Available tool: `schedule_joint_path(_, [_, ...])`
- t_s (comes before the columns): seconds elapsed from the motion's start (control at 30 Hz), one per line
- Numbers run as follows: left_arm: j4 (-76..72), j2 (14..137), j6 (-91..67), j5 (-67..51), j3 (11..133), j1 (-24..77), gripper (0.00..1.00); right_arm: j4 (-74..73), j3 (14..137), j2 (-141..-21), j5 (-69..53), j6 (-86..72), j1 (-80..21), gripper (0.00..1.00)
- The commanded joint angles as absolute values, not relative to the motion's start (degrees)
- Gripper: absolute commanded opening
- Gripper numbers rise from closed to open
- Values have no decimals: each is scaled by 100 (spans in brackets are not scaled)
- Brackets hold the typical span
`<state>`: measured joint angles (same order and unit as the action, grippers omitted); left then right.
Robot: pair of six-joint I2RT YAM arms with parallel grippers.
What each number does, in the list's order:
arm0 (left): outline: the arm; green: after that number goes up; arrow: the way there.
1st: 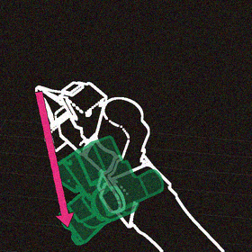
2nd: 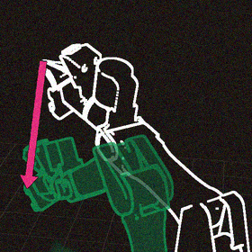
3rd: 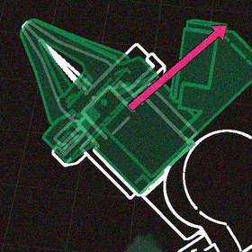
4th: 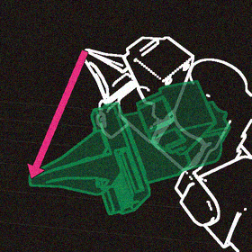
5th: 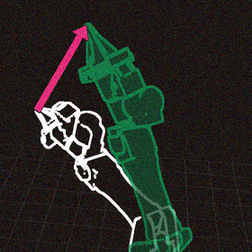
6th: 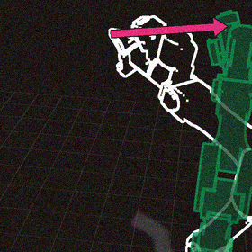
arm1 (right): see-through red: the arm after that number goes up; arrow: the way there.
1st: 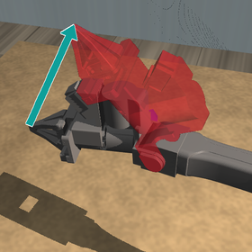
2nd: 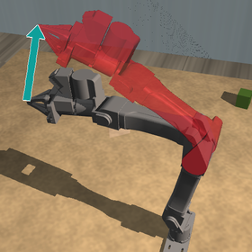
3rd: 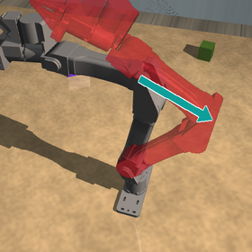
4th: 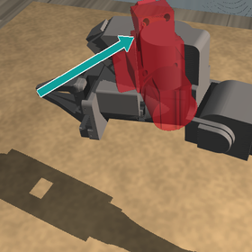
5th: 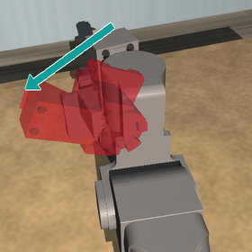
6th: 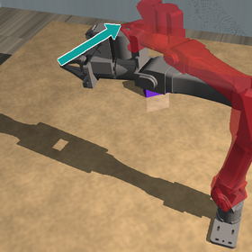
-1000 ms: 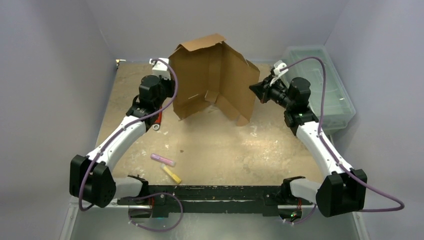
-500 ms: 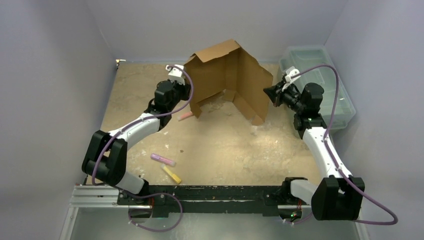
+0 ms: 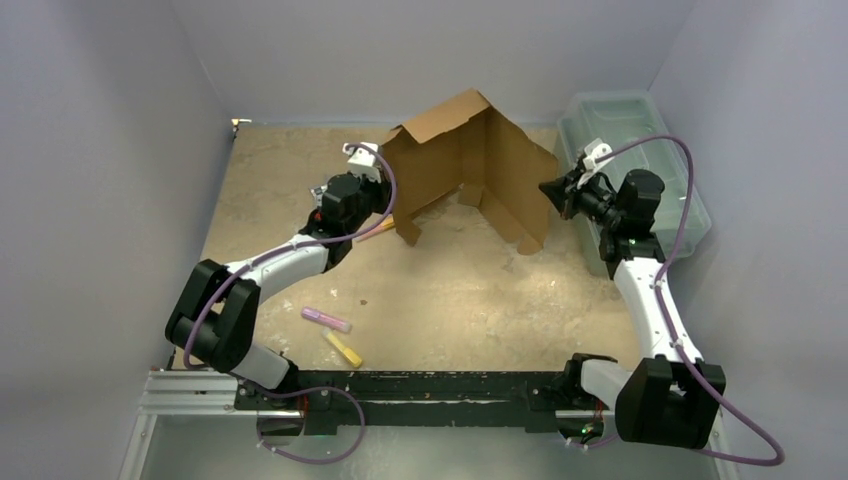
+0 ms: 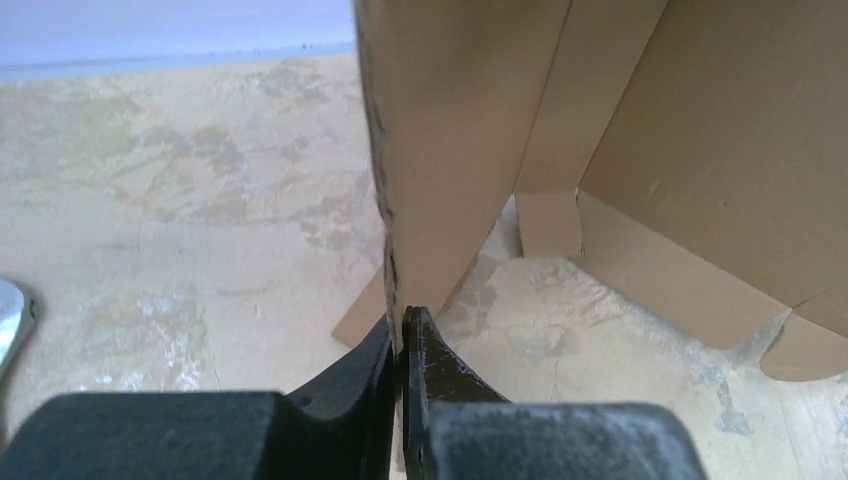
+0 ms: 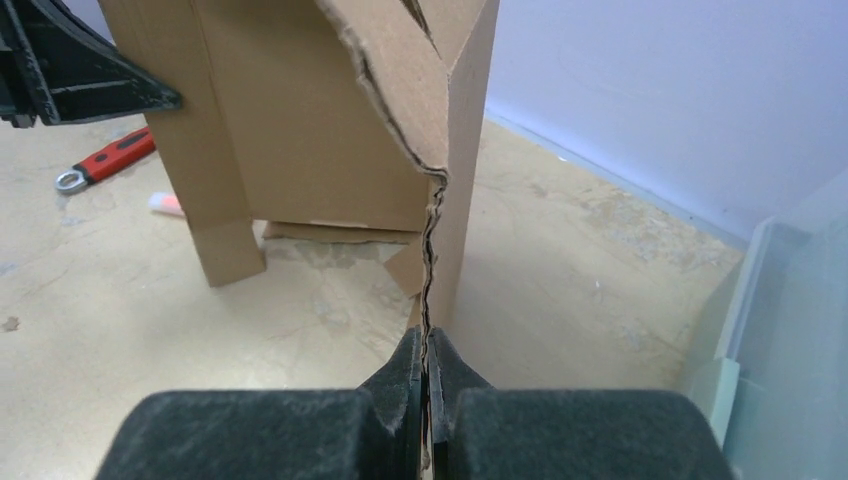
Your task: Fold the paper box
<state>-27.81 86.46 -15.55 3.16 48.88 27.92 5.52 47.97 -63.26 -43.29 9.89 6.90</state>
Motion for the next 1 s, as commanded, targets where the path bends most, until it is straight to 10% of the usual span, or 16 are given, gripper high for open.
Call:
schedule_joint_path(0.0, [-2914, 8610, -1887, 365, 4726, 2830, 9, 523, 4640, -6312, -4702, 1084, 751, 0])
schedule_joint_path(0.5, [-2070, 7795, -2309, 28, 4862, 2821, 47, 193, 4608, -6250, -4808, 1581, 939, 0])
schedule_joint_path(0.97, [-829, 6432, -2333, -385, 5346, 2413, 60, 190, 4624, -6301, -4852, 1587, 975, 0])
